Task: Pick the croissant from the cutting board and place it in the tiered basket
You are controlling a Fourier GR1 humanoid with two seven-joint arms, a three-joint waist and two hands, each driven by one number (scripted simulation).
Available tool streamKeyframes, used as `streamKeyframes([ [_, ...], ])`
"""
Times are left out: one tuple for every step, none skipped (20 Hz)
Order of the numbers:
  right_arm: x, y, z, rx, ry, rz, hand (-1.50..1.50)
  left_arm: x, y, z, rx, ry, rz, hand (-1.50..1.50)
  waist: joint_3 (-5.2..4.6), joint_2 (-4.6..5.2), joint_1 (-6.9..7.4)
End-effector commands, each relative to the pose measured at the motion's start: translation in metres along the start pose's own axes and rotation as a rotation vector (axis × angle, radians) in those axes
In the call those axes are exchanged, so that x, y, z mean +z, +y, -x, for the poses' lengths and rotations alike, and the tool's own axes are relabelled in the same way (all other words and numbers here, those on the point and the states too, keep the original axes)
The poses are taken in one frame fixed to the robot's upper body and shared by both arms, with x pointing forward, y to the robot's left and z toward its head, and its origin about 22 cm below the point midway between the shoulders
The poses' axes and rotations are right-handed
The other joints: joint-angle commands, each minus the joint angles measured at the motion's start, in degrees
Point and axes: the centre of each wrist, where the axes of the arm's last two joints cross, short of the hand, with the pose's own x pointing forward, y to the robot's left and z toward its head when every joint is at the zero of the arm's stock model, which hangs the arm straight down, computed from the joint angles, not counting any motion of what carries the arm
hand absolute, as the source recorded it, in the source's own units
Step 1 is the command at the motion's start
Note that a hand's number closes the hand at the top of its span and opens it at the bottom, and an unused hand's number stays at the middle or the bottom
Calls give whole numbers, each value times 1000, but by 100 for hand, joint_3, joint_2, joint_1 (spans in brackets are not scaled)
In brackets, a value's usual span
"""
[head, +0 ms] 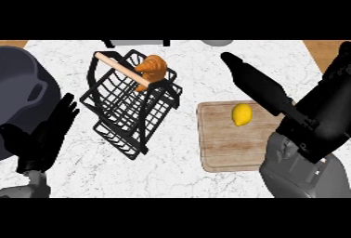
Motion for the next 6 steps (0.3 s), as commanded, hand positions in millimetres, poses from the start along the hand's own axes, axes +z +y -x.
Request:
streamKeyframes([
  [9,-72,-5,41,23,-11,-150,-6,4,0,-2,-2,10,0,1,22,-26],
  [-1,-86,-14,62,6,6,-150,6,-1,0,0,3,6,0,1,17,44],
  [0,-99,-9,58,12,1,-150,9,1,-4,-10,2,20,0,4,32,85],
  [10,-101,-16,73,12,6,-150,-3,8,-13,-24,-8,26,0,-3,40,92],
  [2,-114,-16,99,-9,-14,-150,-2,1,-2,-12,-17,10,0,-2,50,93],
  [5,-126,-15,87,5,-5,-150,-1,-13,2,6,-18,15,0,0,54,99],
])
